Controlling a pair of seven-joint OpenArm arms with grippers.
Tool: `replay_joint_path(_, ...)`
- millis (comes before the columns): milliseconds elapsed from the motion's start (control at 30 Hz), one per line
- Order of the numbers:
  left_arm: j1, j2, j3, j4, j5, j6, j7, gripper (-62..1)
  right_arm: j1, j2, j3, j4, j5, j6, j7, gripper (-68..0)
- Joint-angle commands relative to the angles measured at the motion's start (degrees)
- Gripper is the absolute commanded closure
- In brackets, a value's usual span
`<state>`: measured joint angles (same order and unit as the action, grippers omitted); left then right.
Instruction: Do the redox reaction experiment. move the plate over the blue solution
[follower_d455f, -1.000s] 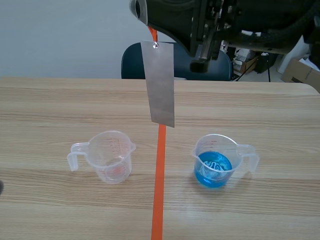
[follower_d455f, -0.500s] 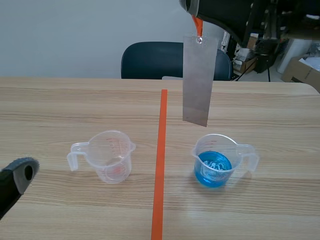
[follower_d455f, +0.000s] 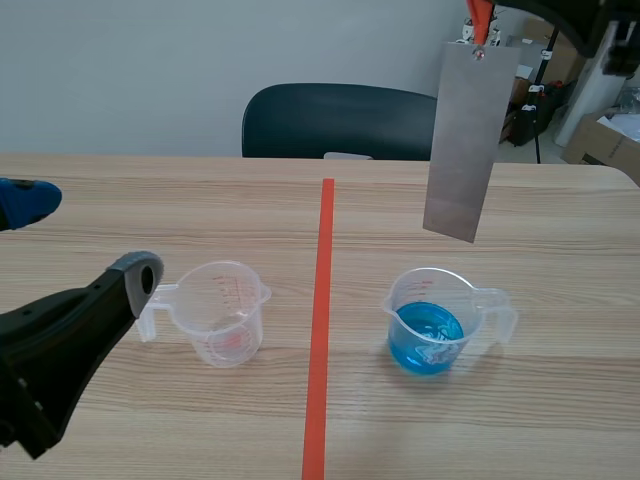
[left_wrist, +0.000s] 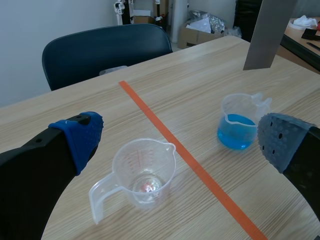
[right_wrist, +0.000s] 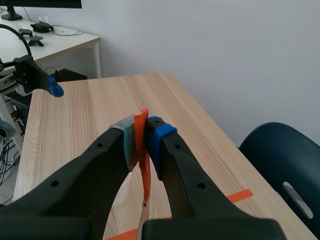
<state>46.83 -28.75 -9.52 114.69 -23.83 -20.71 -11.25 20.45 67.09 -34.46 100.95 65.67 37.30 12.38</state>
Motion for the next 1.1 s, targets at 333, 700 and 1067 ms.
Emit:
replay_joint_path(333, -9.8, 0.0, 8.0, -4.3, -0.4, -2.0, 3.2, -36.8, 0.2, 2.7, 0.8, -0.2, 3.3, 0.0, 2.2, 0.3)
replay_joint_path(700, -18.9, 0.0, 14.2, -8.3, -0.4, -2.0, 9.8, -12.5, 0.2, 2.8, 0.8, -0.6, 4.3, 0.0, 1.5, 0.3)
replay_joint_path(1067, -26.0, 1.2, 21.3, -9.8, -0.2, -2.6, 9.7, -5.5, 0.2, 2.9, 0.8, -0.6, 5.6, 0.2, 0.2, 0.3)
